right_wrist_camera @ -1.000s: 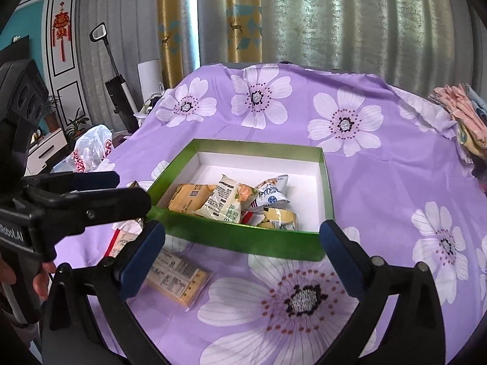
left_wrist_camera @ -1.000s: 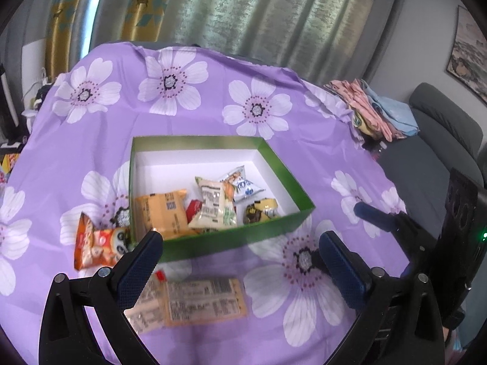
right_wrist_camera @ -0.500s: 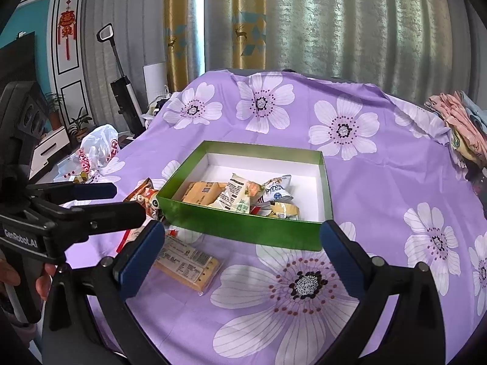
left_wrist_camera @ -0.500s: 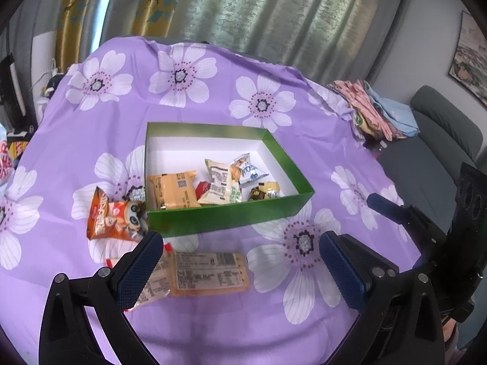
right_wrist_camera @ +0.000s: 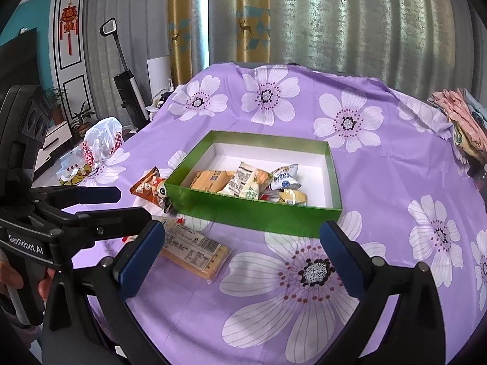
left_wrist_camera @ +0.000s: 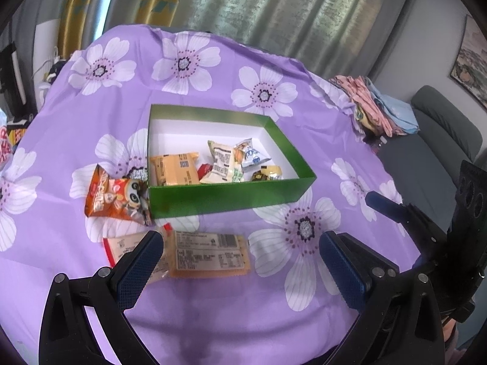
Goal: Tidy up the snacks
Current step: 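Move the left gripper to the long cracker packet beside the box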
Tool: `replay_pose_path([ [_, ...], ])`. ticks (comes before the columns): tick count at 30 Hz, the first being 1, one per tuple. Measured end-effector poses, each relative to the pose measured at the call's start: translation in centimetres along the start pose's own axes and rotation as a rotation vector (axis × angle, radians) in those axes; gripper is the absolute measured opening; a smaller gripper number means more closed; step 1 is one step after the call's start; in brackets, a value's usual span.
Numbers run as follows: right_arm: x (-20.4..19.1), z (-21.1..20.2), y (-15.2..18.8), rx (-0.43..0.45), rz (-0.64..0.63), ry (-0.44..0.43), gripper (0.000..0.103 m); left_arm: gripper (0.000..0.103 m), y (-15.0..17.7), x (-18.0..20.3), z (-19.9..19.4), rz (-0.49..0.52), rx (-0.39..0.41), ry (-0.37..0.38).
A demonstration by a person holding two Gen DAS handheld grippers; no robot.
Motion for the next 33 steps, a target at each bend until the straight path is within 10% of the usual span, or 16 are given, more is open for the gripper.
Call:
replay_pose_path([
  [22, -1.4, 7.7, 7.0, -0.185, 0.106, -0.276, 0.1, 0.102, 4.1, -3.1, 5.8, -0.042, -0.087, 0.004],
  [33, -2.0, 12.0, 8.0, -0.243, 0.128, -0.333, 0.075, 0.085, 3.4, -3.4, 8.6, -0.033, -0.101, 0.017],
])
Point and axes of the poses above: each gripper's, at about its wrist camera, not at the fingertips, and z roughly the way its jaws point, x to its right, y to its underside, the point moved 5 cm from there along z, roughly the way its jaws point, and after that the axes turned 11 degrees about -y, right-handed, at the moved point
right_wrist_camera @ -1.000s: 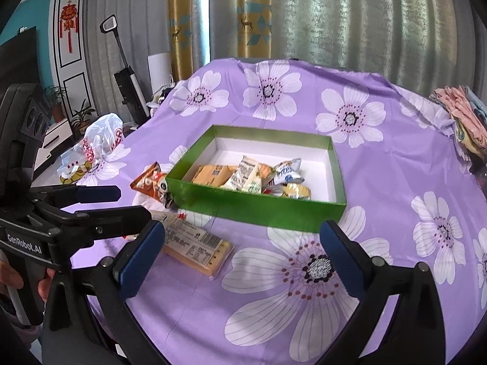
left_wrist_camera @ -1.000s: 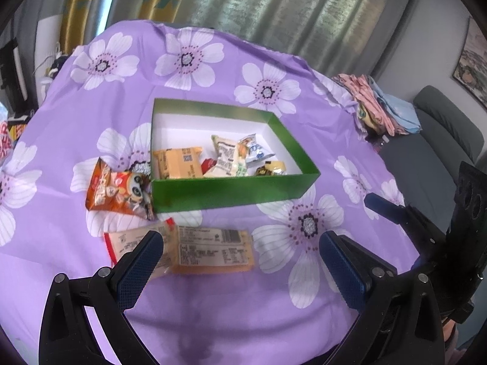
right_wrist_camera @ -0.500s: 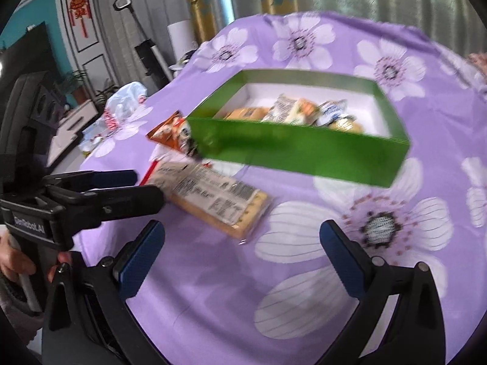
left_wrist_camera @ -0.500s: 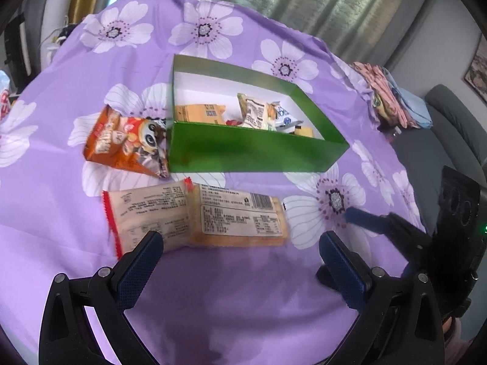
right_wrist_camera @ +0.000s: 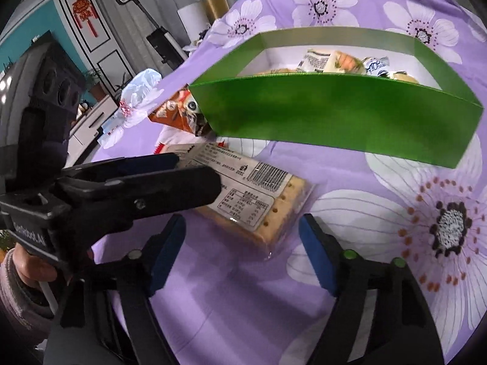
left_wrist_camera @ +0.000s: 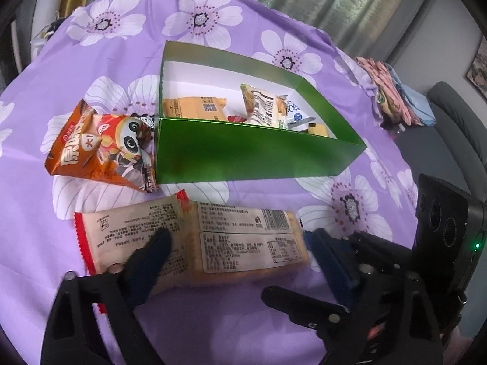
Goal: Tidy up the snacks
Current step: 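Move the left gripper to the long cracker packet beside the box, then grasp the long cracker packet with the left gripper and lift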
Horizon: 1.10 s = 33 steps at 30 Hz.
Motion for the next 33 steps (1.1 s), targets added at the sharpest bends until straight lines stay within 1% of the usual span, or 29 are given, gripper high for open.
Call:
replay_pose_path([
  [2, 0.0, 0.4, -0.3, -0.002, -0.011, 0.001, 0.074, 0.084, 0.1, 0.0, 0.2, 0.007, -0.004, -0.009],
  [4, 0.3, 0.6, -0.5, -0.006, -0.016, 0.011, 0.065, 0.079, 0.1, 0.0, 0.2, 0.009, -0.001, -0.015],
  [5, 0.3, 0.6, -0.6, -0.006, -0.018, 0.018, 0.063, 0.078, 0.1, -0.1, 0.3, 0.01, -0.003, -0.018],
  [6, 0.5, 0.6, -0.6, -0.007, -0.019, 0.023, 0.057, 0.076, 0.2, -0.2, 0.3, 0.006, -0.003, -0.02],
  [7, 0.6, 0.6, -0.7, -0.004, -0.022, 0.033, 0.055, 0.075, 0.2, -0.2, 0.3, 0.0, -0.001, -0.02],
  [11, 0.9, 0.4, -0.7, 0.012, -0.022, 0.035, 0.051, 0.075, 0.3, 0.1, 0.2, 0.015, 0.007, -0.046],
  [14, 0.8, -0.2, -0.8, 0.03, -0.017, 0.033, 0.051, 0.075, 0.4, 0.1, -0.2, 0.0, 0.003, -0.032],
  [17, 0.3, -1.1, -1.0, 0.053, -0.023, 0.028, 0.048, 0.075, 0.3, 0.0, -0.9, -0.009, 0.008, -0.03],
  [19, -0.2, -1.6, -1.3, 0.06, -0.036, 0.034, 0.048, 0.075, 0.1, 0.1, -1.7, -0.015, 0.027, -0.022],
  [25, -1.5, -3.7, -2.3, 0.115, -0.07, 0.042, 0.048, 0.075, -1.2, 1.0, -3.9, 0.001, 0.08, -0.017],
  [33, -2.4, -6.3, -4.6, 0.19, -0.101, 0.058, 0.048, 0.075, -3.9, 2.5, -5.8, 0.037, 0.144, -0.006],
])
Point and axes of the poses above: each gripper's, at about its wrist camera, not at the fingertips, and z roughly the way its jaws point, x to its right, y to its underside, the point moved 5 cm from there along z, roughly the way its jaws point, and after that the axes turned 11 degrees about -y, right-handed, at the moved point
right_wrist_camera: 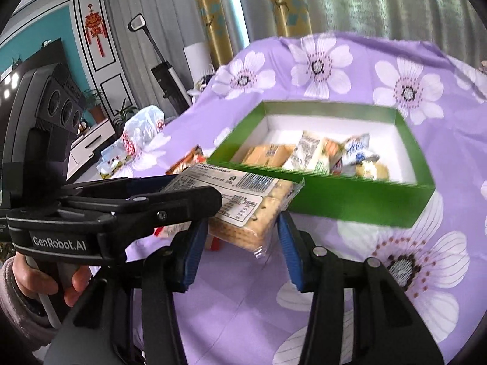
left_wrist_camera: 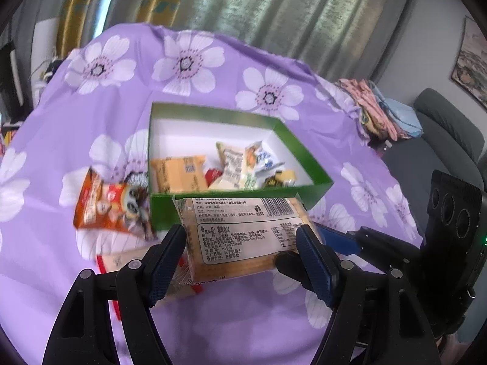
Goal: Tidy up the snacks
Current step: 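Grasp the long cracker packet with the left gripper and lift, then carry the cracker packet over the green box and lower it inside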
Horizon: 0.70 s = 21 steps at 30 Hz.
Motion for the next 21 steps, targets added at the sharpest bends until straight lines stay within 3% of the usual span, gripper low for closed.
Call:
replay_pose_path([
  [21, 4.9, 0.2, -5.8, 0.089, -0.003, 0.044, 0.048, 0.075, -7.0, 1.6, 4.2, 0.047, 0.046, 0.013],
])
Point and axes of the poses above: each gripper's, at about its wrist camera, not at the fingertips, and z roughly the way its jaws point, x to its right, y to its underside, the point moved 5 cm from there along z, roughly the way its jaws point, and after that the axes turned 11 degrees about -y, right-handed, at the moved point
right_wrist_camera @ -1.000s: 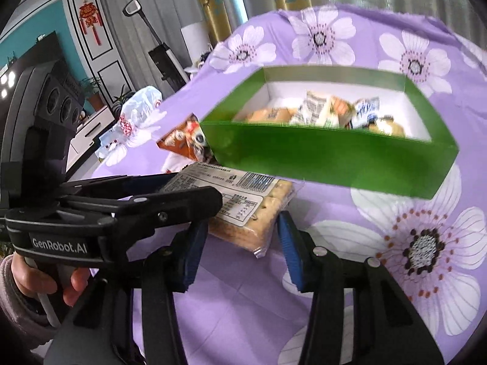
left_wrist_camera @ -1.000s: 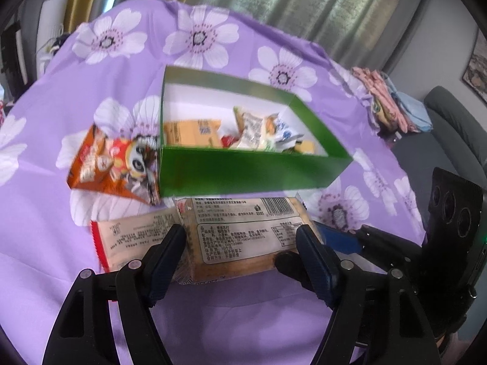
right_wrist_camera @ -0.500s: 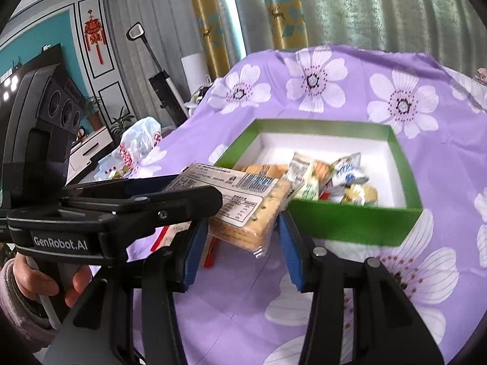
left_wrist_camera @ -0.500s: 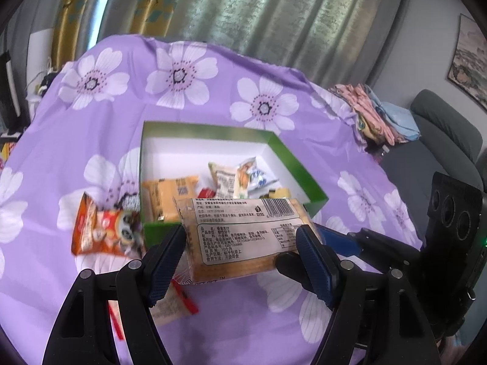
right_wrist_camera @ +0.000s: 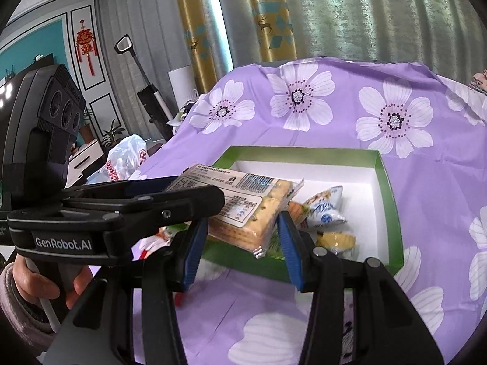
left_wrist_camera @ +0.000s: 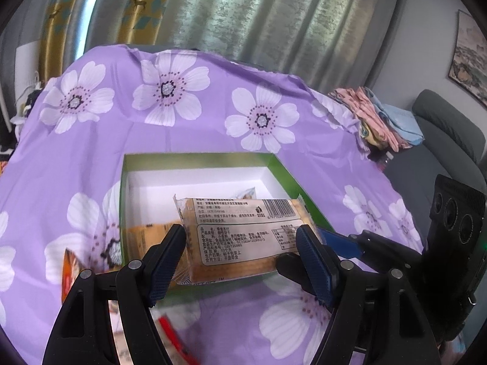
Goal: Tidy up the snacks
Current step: 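Carry the cracker packet over the green box and lower it inside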
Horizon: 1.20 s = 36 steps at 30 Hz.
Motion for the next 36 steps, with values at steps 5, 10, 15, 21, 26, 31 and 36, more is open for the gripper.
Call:
replay_pose_path([
  [5, 1.8, 1.0, -0.9, 0.0, 0.012, 0.007, 0.048, 0.075, -0.9, -0.1, 1.7, -0.003, -0.013, 0.007],
  [10, 3.2, 2.1, -1.1, -0.013, 0.03, 0.009, 0.048, 0.075, -1.1, -0.4, 3.7, -0.018, -0.043, 0.015],
  [15, 4.2, 3.3, -0.7, -0.045, 0.051, 0.011, 0.05, 0.075, -0.7, -0.6, 5.4, -0.023, -0.081, 0.002],
  [21, 5.2, 4.5, 0.1, -0.09, 0.085, 0.021, 0.051, 0.075, -0.3, -0.8, 6.9, -0.04, -0.129, 0.0],
  [26, 6.0, 5.2, 0.7, -0.122, 0.109, 0.044, 0.051, 0.075, -0.1, -0.9, 7.3, -0.043, -0.157, -0.014],
  [31, 6.1, 4.8, 0.7, -0.128, 0.116, 0.063, 0.06, 0.084, -0.5, -1.2, 6.6, -0.07, -0.158, -0.018],
  [36, 5.4, 3.5, 0.2, -0.108, 0.095, 0.102, 0.074, 0.085, -0.8, -1.7, 5.1, -0.086, -0.144, -0.041],
])
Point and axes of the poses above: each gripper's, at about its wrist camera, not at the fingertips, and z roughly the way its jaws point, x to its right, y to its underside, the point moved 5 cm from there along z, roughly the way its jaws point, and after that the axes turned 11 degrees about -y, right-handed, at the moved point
